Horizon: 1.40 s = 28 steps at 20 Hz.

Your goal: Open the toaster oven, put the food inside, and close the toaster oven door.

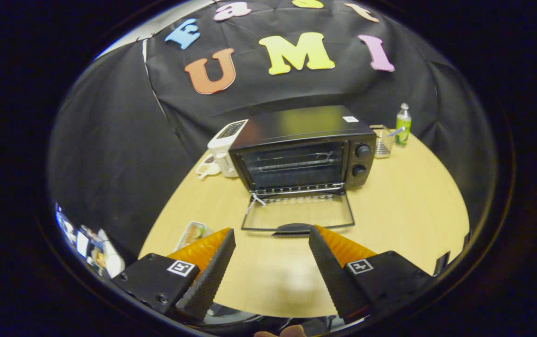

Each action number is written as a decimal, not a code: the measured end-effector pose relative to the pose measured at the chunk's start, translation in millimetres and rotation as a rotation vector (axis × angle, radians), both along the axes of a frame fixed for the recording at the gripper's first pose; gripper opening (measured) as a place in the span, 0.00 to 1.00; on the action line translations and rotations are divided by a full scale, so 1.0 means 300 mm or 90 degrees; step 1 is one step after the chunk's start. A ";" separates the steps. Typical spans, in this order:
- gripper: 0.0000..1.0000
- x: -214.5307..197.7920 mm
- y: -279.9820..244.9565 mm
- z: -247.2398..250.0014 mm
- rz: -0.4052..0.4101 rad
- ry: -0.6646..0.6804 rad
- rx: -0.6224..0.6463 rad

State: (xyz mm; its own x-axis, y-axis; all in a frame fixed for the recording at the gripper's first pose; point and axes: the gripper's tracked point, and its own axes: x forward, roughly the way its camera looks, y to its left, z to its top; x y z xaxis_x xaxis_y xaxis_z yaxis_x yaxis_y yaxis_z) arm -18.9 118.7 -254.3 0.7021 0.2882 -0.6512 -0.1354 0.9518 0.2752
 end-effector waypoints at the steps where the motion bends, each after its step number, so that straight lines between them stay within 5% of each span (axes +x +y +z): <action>1: 1.00 -0.015 0.031 0.012 0.009 0.026 0.041; 5: 1.00 -0.021 0.156 0.022 0.031 0.124 0.175; 10: 0.98 -0.044 0.350 -0.092 0.110 0.229 0.229; 19: 0.91 0.000 0.587 -0.342 0.123 0.357 0.265; 25: 0.83 0.016 0.616 -0.424 0.140 0.370 0.210; 28: 0.62 0.020 0.616 -0.450 0.138 0.381 0.204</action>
